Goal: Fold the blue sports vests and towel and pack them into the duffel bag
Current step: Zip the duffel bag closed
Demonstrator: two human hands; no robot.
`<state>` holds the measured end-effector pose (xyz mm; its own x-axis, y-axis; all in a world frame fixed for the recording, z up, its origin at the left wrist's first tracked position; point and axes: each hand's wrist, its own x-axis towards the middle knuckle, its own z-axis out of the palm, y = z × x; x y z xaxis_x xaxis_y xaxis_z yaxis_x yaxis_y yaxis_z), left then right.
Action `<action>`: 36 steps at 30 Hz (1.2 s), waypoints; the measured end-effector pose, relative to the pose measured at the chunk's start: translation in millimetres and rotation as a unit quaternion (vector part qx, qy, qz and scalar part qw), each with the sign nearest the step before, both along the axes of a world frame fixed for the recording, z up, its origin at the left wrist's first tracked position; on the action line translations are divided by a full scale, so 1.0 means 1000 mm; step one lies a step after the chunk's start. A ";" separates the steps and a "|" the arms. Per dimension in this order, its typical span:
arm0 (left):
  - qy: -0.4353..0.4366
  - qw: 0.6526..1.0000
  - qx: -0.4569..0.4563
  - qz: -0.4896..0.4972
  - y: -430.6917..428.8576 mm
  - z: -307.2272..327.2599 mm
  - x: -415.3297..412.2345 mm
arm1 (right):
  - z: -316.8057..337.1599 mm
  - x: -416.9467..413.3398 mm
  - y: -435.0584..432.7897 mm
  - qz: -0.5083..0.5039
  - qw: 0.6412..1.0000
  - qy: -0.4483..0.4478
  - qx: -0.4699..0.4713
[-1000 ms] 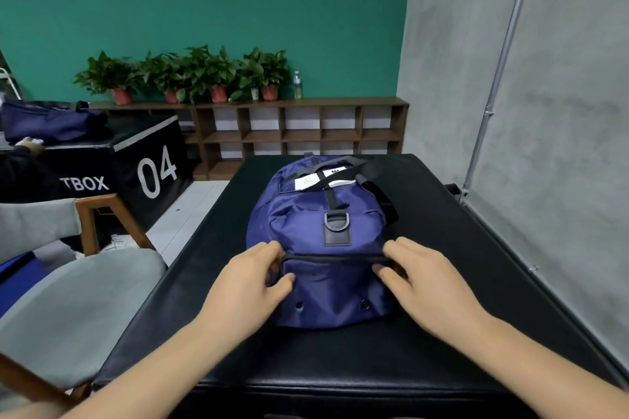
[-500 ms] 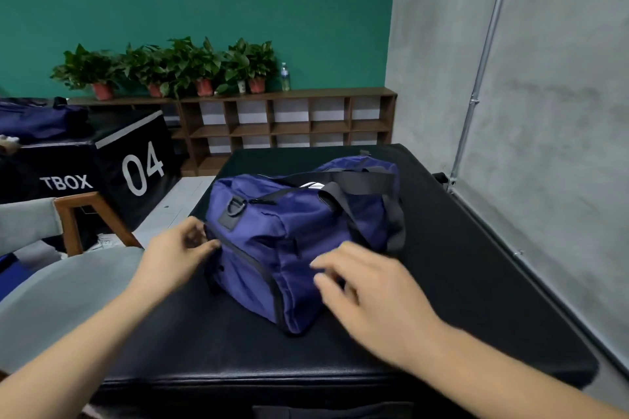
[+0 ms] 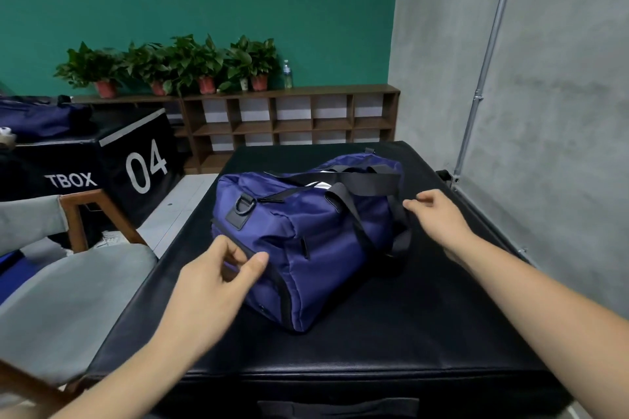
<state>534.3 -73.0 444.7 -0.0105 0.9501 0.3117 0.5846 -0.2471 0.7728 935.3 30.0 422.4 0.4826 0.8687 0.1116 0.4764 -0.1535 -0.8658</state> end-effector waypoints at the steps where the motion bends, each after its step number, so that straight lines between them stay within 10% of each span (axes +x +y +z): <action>1: -0.004 1.000 -0.004 0.004 -0.002 0.001 0.004 | -0.006 0.003 0.008 0.005 0.999 0.029 -0.013; 7: -0.021 0.999 0.002 0.036 0.010 0.006 0.013 | -0.020 0.002 0.047 0.075 0.977 0.200 -0.025; 36: 0.060 0.992 0.034 0.106 0.098 0.008 -0.039 | -0.013 0.016 0.038 0.079 0.997 0.013 0.001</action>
